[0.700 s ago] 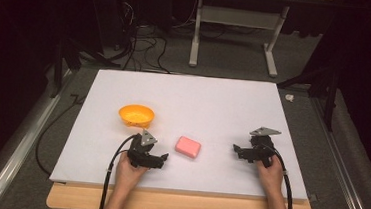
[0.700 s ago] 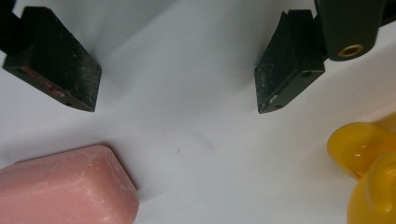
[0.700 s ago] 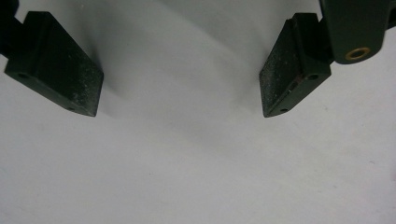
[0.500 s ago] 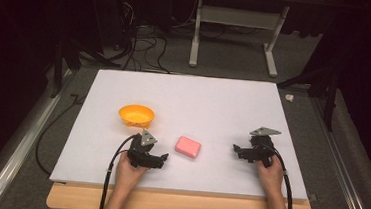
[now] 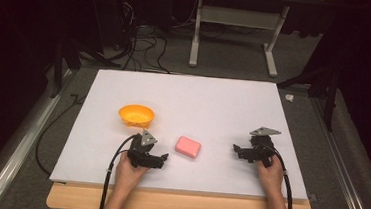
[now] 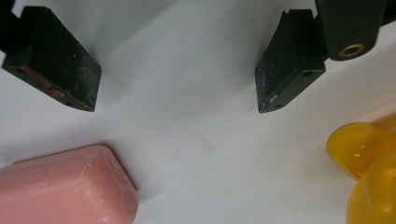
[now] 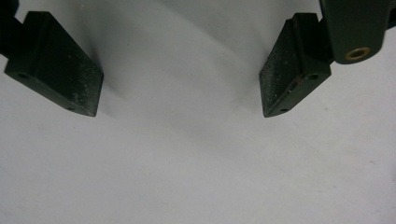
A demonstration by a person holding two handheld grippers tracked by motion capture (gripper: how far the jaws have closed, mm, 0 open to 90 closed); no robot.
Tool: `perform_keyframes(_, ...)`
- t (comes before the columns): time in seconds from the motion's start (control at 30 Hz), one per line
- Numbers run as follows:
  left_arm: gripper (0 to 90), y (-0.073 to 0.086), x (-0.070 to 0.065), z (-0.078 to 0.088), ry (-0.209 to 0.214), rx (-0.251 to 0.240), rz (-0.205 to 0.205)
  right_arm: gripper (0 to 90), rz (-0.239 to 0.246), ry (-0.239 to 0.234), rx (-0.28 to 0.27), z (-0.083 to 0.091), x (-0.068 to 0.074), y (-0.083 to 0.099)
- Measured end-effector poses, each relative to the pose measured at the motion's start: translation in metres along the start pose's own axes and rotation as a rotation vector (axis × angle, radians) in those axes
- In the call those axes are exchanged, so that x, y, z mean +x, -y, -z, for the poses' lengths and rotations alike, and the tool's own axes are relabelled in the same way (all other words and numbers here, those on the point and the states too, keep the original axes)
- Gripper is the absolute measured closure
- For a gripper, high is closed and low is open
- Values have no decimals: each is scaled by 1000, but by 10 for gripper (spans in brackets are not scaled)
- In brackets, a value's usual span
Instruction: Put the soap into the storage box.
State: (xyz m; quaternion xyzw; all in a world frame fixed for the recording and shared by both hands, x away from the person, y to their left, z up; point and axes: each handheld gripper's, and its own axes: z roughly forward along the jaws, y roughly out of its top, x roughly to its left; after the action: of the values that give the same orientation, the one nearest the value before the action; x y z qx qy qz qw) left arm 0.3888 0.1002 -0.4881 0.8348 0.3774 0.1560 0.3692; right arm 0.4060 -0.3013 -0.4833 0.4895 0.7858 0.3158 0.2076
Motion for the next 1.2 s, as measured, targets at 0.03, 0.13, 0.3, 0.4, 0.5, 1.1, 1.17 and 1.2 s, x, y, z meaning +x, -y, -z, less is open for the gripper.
perform_keyframes(0.03, 151, 0, 0, 0, 0, 0, 0, 143, 0, 0, 0, 0, 0, 0)
perform_keyframes(0.13, 151, 0, 0, 0, 2, 2, 0, 143, 0, 0, 0, 0, 0, 0)
perform_keyframes(0.3, 151, -1, 0, 0, 2, 6, -1, 144, 0, 0, 0, 0, 0, 0)
perform_keyframes(0.4, 151, -1, 0, 0, -2, 6, 4, 144, 0, 0, 0, 0, 0, 0)
perform_keyframes(0.5, 150, -2, -1, 0, -8, 17, 4, 144, -1, 0, 0, 0, 0, 0)
perform_keyframes(1.1, 155, -17, -12, 22, -11, -81, 17, 144, -1, 0, 0, 0, 0, 0)
perform_keyframes(1.17, 153, -19, -14, 24, -9, -88, 15, 144, 1, 0, 0, 0, 0, 0)
perform_keyframes(1.2, 152, -21, -14, 25, -7, -94, 15, 144, 0, 1, 0, 0, 0, 0)
